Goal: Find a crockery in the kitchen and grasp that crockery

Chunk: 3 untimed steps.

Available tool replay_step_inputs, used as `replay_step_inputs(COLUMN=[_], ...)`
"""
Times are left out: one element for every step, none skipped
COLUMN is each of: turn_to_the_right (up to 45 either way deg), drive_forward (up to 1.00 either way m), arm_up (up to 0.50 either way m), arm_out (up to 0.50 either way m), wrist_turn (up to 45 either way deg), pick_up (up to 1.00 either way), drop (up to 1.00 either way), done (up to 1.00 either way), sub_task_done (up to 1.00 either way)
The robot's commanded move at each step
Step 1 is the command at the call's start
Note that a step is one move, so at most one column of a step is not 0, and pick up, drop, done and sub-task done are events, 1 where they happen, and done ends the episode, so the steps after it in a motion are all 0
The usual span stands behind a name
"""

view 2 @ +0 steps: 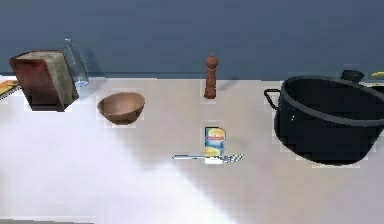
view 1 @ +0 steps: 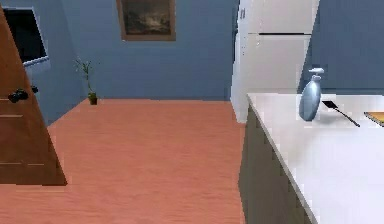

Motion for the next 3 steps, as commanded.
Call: replay_step_inputs(turn_to_the_right=[-15.0, 0.0, 0.0], drive_forward=[0.00, 0.00, 0.00], arm_up=[0.00, 0.50, 0.38], arm_out=[0.00, 0.00, 0.00], wrist_turn=[0.0, 0.0, 0.0], pick_up=[0.00, 0.00, 0.00], drop=[0.00, 0.00, 0.00], done=[0.00, 0.00, 0.00], sub_task_done=[0.00, 0.00, 0.00])
